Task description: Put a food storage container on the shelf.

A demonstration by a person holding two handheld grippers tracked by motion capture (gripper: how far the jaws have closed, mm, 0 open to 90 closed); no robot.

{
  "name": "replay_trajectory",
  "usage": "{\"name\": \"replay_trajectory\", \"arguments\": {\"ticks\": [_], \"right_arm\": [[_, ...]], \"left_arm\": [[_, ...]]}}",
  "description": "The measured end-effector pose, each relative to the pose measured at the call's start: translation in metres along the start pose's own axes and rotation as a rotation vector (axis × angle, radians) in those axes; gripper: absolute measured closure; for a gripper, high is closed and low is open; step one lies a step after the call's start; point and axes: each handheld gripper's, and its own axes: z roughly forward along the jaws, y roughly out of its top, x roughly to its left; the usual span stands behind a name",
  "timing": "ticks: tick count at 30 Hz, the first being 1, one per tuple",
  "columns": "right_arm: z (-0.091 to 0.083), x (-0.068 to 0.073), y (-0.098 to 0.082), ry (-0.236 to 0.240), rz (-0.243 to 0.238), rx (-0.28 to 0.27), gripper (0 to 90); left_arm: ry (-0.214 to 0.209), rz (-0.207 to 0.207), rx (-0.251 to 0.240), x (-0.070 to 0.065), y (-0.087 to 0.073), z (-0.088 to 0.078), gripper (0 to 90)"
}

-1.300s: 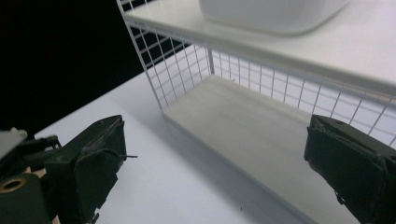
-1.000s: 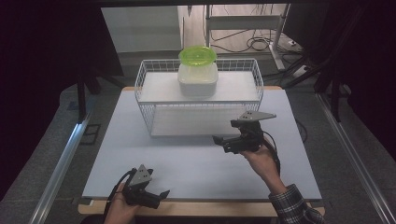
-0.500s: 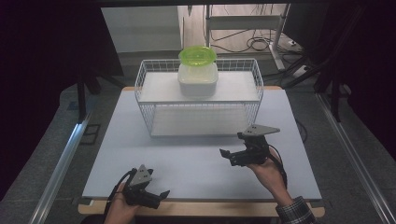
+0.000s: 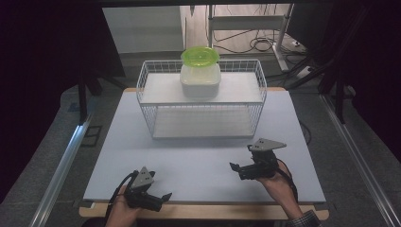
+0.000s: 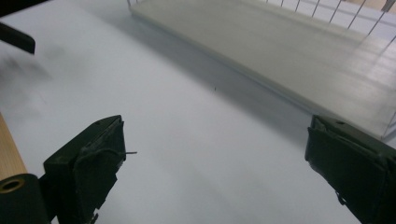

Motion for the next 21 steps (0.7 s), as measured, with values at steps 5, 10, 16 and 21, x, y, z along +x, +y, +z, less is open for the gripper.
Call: {"name": "replay_trajectory", "arguments": {"ticks": [5, 10, 16, 21], "right_arm": [[0.0, 0.002, -0.012, -0.013, -0.022, 0.036, 4.5], [-0.002, 0.002, -0.022, -0.014, -0.016, 0.05, 3.6], [-0.003, 0.001, -0.036, -0.013, -0.006, 0.089, 3.0], [-0.005, 0.002, -0.047, -0.021, -0.011, 0.126, 2.2]], "left_arm": [[0.0, -0.001, -0.001, 0.0, 0.0, 0.0, 1.4], [0.0, 0.0, -0.001, 0.0, 0.0, 0.0, 1.4], [-0.001, 0.001, 0.0, 0.0, 0.0, 0.0, 1.4], [-0.002, -0.002, -0.002, 0.0, 0.0, 0.0, 1.4]]}}
